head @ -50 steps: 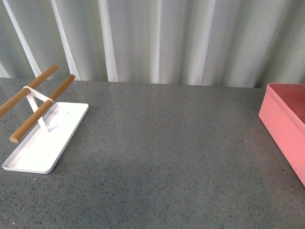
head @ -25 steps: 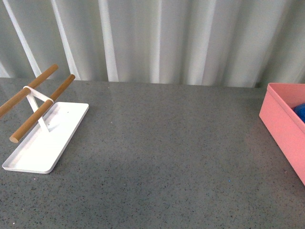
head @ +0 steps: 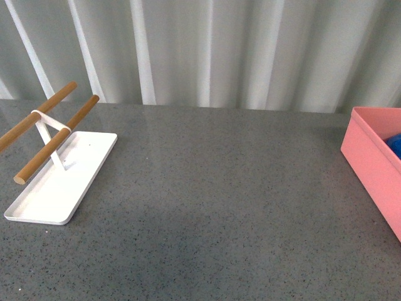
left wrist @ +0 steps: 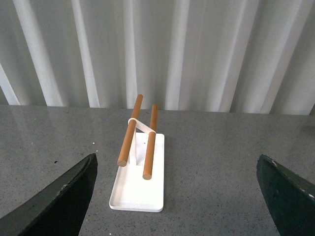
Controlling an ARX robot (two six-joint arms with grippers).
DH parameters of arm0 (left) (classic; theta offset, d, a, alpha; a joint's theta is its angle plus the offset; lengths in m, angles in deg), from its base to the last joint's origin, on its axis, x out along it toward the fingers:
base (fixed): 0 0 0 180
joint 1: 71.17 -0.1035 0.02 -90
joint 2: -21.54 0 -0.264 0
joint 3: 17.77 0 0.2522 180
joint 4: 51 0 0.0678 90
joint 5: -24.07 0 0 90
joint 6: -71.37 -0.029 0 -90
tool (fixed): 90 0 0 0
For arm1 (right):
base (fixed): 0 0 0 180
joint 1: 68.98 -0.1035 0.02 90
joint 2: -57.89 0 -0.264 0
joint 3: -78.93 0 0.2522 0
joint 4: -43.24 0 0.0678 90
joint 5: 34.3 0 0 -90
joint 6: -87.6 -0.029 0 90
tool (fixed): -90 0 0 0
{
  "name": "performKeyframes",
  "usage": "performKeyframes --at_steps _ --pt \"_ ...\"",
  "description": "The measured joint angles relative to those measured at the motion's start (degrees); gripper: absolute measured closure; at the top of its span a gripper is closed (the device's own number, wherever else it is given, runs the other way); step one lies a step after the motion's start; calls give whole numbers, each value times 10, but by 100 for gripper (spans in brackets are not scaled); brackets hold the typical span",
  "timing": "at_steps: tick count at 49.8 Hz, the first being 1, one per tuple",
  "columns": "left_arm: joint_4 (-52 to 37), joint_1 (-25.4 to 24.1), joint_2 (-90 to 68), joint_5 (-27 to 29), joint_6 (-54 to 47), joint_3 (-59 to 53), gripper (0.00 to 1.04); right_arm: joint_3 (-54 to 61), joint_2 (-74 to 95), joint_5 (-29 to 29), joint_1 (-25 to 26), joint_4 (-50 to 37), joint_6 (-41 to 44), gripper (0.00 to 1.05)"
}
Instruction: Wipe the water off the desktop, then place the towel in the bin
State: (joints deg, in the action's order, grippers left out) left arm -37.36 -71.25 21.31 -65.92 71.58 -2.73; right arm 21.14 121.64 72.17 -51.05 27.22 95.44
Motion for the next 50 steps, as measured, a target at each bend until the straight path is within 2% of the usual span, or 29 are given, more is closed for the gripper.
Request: performKeyframes --at_steps 4,13,20,26,40,44,50 --pt "0 0 0 0 0 0 7 76 -65 14 9 66 -41 25" --pt "0 0 0 0 0 0 7 224 -166 -4 -14 37 -65 51" --pt "0 0 0 0 0 0 7 298 -221 -47 -58 31 -69 84" --pt "0 0 0 0 0 0 7 327 -254 -68 -78 31 -67 102" --pt "0 0 0 0 0 0 7 375 -321 -103 -117 51 -69 101" --pt "0 0 0 0 0 0 7 384 -340 -151 -149 61 -69 101" --pt "0 0 0 0 0 0 7 396 -369 -157 -177 77 -69 101"
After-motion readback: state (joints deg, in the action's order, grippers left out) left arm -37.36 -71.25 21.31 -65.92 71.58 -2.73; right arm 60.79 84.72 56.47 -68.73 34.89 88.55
